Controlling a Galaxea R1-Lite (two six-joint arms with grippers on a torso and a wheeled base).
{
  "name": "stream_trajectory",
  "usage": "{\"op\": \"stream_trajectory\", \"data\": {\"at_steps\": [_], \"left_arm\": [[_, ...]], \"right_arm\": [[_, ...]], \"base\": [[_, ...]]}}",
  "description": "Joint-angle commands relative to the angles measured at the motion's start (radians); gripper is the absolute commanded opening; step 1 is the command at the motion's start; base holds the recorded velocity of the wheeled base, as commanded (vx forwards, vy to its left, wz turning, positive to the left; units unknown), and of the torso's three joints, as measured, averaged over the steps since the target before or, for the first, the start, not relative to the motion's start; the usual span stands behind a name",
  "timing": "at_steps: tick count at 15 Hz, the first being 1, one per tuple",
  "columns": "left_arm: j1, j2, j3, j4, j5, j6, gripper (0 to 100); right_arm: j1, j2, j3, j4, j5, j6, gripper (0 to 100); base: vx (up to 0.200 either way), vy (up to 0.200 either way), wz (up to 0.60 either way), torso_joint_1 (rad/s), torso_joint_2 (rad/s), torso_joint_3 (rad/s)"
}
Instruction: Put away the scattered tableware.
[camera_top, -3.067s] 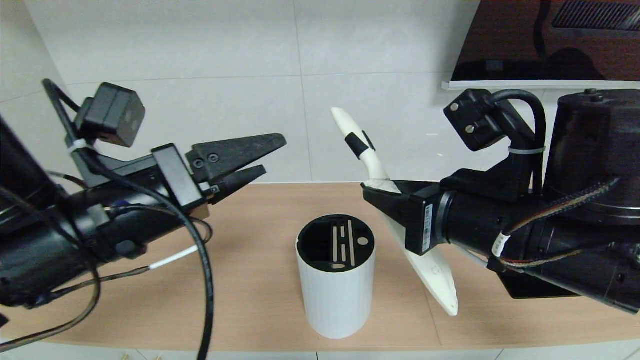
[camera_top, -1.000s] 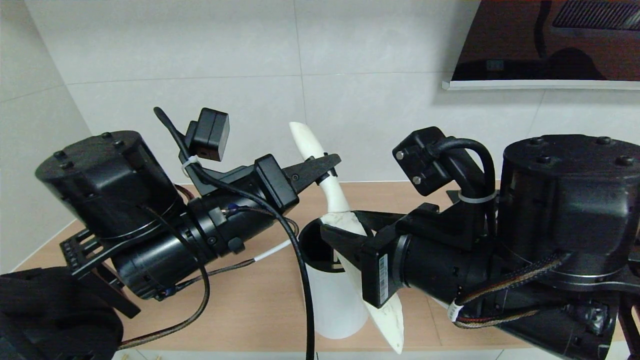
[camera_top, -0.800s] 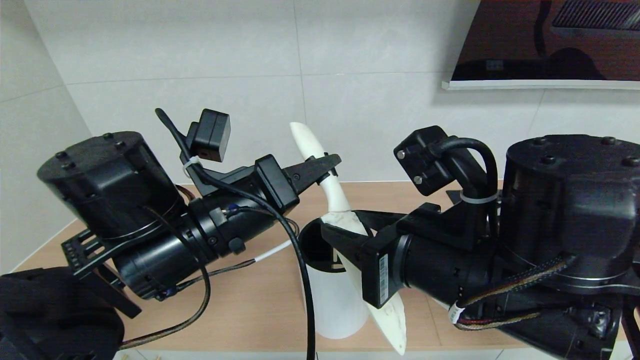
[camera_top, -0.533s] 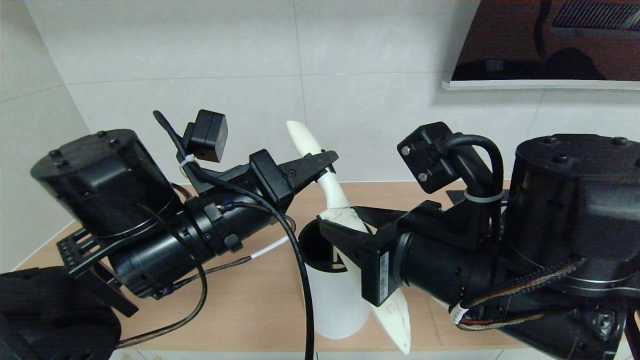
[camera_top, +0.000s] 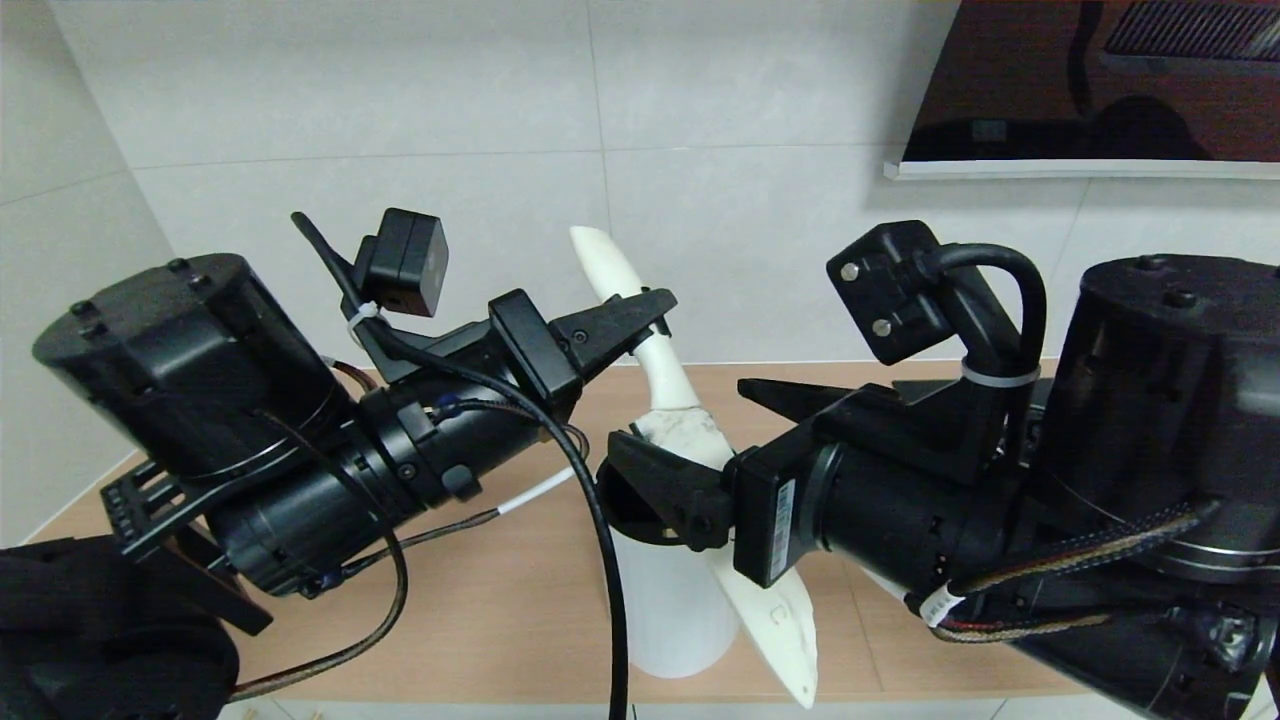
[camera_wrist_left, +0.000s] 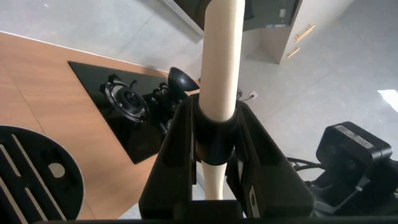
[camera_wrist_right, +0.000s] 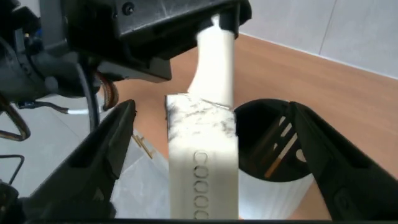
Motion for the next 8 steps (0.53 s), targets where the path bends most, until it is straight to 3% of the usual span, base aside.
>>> {"op": "stream_trajectory", "data": {"at_steps": [1,4,6,8], "left_arm": [[0.003,-0.015,-0.005,0.001,0.000,0.006,0],[0.058,-0.075,-0.060,0.110,0.022,0.023,0],[0.084,-0.128,-0.159,0.272,0.108,0.040,0],[0.086,-0.150,-0.274,0.447,0.226,0.144,0]], "right_arm": [[-0.015,-0.040,0.007,-0.001,0.000,-0.002,100],[-0.122,-0.110,0.016,-0.001,0.009,-0.002,100],[-0.234,-0.155,0.013,0.004,0.017,-0.001,100],[-0.389,-0.169,0.017,0.012,0.053,-0.001,100]], "base": [[0.000,0.000,0.00,0.000,0.00,0.000],[0.000,0.000,0.00,0.000,0.00,0.000],[0.000,0.000,0.00,0.000,0.00,0.000],[0.000,0.000,0.00,0.000,0.00,0.000]]}}
